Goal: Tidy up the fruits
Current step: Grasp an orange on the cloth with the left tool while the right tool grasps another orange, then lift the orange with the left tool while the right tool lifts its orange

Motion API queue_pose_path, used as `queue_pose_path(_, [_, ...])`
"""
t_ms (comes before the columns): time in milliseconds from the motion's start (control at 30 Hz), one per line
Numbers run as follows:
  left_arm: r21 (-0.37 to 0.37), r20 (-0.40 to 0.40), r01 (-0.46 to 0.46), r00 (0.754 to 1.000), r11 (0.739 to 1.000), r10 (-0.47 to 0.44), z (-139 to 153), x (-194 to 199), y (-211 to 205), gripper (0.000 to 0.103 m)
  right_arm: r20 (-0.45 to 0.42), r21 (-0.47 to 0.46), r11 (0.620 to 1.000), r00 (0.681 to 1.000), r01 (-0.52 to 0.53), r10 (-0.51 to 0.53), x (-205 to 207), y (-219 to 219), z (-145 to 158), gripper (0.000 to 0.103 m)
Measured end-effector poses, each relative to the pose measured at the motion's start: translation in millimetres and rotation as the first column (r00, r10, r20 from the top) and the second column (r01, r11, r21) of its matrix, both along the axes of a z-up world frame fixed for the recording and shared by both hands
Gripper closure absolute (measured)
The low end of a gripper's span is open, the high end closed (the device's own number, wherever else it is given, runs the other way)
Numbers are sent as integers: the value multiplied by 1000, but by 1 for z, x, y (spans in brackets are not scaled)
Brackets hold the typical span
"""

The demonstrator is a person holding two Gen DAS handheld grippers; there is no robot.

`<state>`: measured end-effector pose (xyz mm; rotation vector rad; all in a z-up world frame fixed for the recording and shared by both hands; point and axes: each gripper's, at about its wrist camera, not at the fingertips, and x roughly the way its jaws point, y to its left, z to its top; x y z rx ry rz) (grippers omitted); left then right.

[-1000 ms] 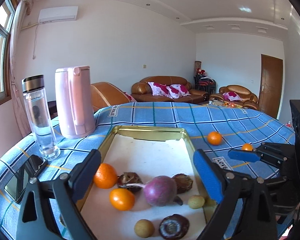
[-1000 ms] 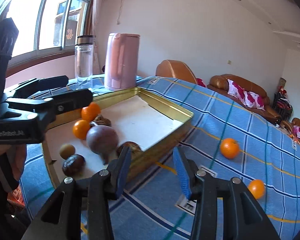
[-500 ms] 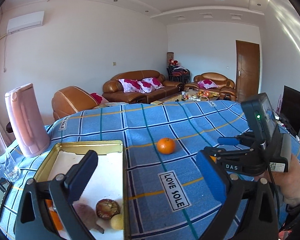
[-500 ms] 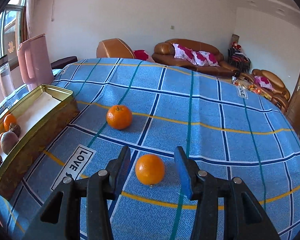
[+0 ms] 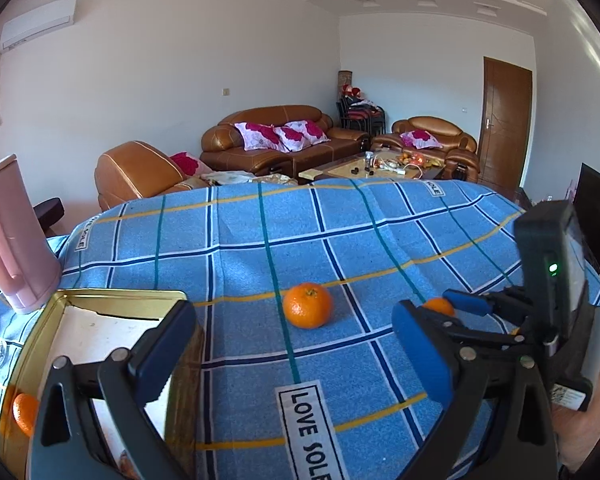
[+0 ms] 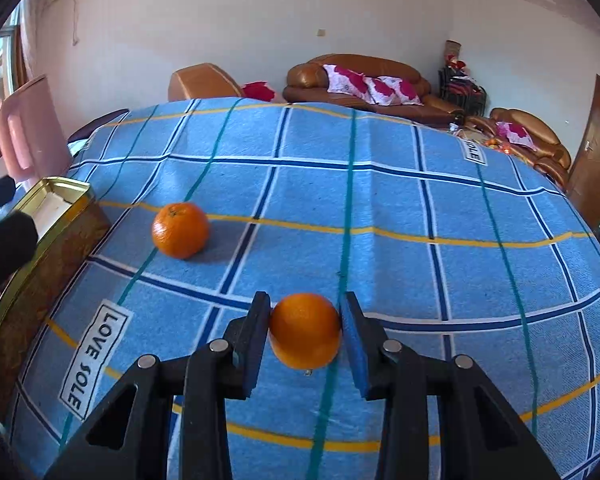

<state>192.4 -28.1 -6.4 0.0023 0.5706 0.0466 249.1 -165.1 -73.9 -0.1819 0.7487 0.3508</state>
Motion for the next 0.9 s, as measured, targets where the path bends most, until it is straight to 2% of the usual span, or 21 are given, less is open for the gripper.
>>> queue_pose_path(100, [-10,-48,-16,999,1000,16,-15,25,-2,6,14,18,998,998,56,-56,9,-17,2,65])
queue_pose_path(233, [-48,-126,-24,992,999,18,-34,61,-4,26,16,35,997,997,74,-75,15,-25,3,65])
queue_pose_path(333, [-38,-164,-37,986,999,30,-47,78,-8,26,29,36,997,997,69,-70,14,-27,5,65])
queue_pose_path(467, [-71,-229,-49,973,996,32,-61,98,-3,28,22,59,997,998,56,-57,16,-27,5,65])
queue_pose_path(567, [-107,-255,-47,967,993,19,-65,107,1,40,13,50,998,999,39,-40,17,-23,3,65])
queue_pose_path(633, [-115,-282,-43,959,992,8,-70,112,1,52,11,42,999,999,33,-33,17,-21,2,65])
queue_pose_path(767, [-143,-287,-17,958,990,-24,-71,109,0,53,10,40,999,1000,25,-26,16,-20,2,65])
queue_pose_path(900, [-132,-258,14,965,991,-48,-66,96,-7,53,28,31,999,999,16,-17,13,-19,4,65])
